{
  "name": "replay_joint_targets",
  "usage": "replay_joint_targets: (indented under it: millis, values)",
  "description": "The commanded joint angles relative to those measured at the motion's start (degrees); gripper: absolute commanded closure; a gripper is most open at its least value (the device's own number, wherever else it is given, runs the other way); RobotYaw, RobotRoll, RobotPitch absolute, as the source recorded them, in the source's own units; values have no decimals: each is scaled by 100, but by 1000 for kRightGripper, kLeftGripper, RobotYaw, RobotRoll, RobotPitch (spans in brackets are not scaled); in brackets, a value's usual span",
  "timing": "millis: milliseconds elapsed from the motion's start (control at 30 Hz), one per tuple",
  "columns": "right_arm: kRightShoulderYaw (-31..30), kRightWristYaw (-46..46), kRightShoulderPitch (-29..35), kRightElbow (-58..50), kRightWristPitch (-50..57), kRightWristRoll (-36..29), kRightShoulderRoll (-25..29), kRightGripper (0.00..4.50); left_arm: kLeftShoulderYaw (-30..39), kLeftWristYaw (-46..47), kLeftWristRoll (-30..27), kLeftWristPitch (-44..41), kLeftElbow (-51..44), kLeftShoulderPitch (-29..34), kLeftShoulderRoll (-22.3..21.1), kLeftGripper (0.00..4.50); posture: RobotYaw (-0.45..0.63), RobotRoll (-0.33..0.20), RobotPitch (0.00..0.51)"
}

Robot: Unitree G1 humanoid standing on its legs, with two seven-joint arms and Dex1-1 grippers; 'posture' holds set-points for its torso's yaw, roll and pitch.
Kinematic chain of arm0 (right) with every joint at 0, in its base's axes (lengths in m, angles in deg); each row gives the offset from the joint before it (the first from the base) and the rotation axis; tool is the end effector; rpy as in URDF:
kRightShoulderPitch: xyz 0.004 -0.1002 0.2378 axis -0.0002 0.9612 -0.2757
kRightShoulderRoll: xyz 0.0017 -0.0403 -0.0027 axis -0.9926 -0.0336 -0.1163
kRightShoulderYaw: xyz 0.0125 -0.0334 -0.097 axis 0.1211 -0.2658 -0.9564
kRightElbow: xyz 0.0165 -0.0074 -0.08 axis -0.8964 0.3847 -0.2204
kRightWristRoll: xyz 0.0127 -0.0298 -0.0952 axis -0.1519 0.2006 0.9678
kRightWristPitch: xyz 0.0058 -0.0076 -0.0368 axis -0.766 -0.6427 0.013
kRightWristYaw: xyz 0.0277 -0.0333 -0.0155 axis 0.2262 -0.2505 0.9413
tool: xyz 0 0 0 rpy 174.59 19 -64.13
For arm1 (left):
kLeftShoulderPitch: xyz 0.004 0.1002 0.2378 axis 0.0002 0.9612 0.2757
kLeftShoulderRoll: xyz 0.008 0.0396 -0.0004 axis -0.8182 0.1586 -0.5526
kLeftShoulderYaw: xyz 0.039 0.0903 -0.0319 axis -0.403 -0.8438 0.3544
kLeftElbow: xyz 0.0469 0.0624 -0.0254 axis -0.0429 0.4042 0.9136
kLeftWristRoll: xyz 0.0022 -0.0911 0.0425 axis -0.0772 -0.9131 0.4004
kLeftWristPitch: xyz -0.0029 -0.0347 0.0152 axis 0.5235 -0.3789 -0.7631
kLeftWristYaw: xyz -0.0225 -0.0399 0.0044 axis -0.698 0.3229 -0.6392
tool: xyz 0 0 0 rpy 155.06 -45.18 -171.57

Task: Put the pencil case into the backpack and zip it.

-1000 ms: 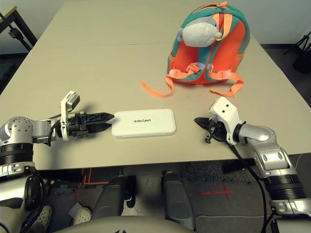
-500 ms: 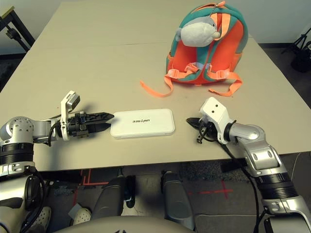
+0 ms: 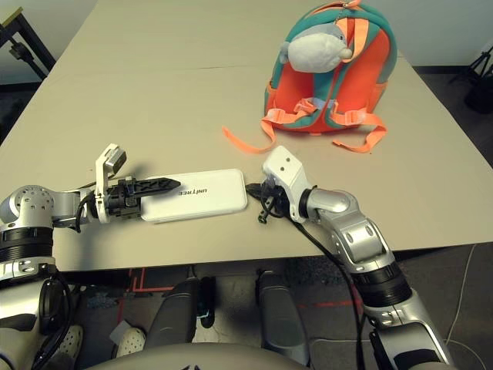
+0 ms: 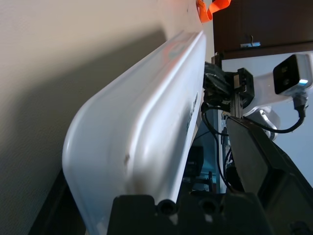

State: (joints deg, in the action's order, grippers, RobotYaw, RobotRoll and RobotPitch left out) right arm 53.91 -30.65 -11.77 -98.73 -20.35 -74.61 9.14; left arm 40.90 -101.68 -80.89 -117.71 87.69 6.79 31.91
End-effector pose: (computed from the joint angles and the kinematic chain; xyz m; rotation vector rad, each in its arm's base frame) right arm 0.2481 -0.1662 0.1271 -0.2690 0.2516 0.9587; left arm 0.2546 0.2544 0.1095 -0.8985 0.8763 -0.8680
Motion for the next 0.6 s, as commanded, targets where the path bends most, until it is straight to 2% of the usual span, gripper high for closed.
replay_joint_targets:
  millis: [33,100,133,200,233,267,433,500,600]
  values:
    - [-118,-187,64,-53,-112,-90,134,4482,-163,120,174,48,-2,142,112,0,-148,0,179]
    - [-58,-243,79,47,-205,-62,288,4482,-95,157,194,123,-13,139,141,0,-149,0,179]
    - [-21,-273,80,113,-257,-49,359,4496,-31,195,214,206,8,119,166,172,-149,0,179]
    - [32,-306,72,261,-377,-16,467,4500,132,265,247,422,100,40,224,588,-149,0,180]
    - [44,-320,72,319,-427,-15,502,4500,195,290,250,476,132,0,243,1023,-149,0,180]
    - [50,-330,76,368,-477,-9,533,4500,257,323,246,518,142,-39,266,1261,-149,0,180]
    - [52,-320,106,489,-629,5,621,4500,507,463,152,598,92,-188,348,1261,-149,0,181]
    - [62,-321,133,535,-691,13,665,4500,608,555,125,577,66,-247,398,1664,-149,0,181]
    - [109,-290,160,624,-797,43,727,4500,732,677,60,466,-36,-336,468,2651,-152,0,181]
